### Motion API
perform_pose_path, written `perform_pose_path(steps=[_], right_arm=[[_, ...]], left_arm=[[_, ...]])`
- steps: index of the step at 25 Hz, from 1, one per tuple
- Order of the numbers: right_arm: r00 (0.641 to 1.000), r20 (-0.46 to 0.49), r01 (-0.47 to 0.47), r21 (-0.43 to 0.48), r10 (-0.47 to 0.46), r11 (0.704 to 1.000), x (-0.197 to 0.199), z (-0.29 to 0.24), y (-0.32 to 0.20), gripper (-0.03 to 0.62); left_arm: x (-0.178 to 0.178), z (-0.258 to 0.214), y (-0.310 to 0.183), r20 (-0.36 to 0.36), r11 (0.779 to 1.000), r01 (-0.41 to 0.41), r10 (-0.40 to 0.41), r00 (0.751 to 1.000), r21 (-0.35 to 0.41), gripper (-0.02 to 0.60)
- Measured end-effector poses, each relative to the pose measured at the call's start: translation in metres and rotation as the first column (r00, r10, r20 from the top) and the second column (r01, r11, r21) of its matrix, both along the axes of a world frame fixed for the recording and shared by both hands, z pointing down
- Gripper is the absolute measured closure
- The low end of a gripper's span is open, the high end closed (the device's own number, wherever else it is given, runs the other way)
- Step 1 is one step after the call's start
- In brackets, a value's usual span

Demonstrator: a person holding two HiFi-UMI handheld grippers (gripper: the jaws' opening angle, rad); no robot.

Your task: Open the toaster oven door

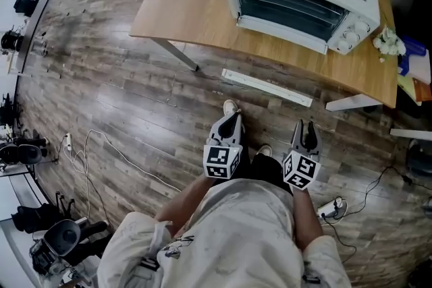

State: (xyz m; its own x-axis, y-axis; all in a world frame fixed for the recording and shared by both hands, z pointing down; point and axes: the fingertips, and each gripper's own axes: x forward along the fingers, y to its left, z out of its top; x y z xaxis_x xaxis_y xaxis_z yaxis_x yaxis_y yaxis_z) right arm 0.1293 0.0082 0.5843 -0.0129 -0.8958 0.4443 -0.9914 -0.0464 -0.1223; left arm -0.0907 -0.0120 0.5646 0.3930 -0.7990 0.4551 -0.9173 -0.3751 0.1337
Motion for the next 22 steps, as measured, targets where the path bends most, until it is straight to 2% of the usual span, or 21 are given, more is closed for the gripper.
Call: perform_pose_path(steps=[8,11,16,22], right_arm=[[0.997,-0.043,0.06,0.098,-0.056,0.993,0.002,-0.057,-0.015,0.451],[0.996,-0.049,0.087,0.143,-0.081,0.986,0.004,-0.088,-0.029,0.451],[0.992,-0.044,0.122,0.211,-0.115,0.97,0.013,-0.141,-0.047,0.451],[0.988,-0.109,0.143,0.32,-0.114,0.937,0.031,-0.201,-0.067,0.447]], left_arm=[[-0.005,-0.047,-0.016,0.006,0.997,-0.007,0.006,1.0,0.081,0.571],[-0.003,-0.074,-0.029,0.014,0.99,-0.015,0.013,1.0,0.143,0.572],[-0.004,-0.124,-0.045,-0.003,0.964,0.004,-0.003,1.0,0.265,0.572],[-0.005,-0.181,-0.062,-0.002,0.925,0.016,-0.016,1.0,0.38,0.571]])
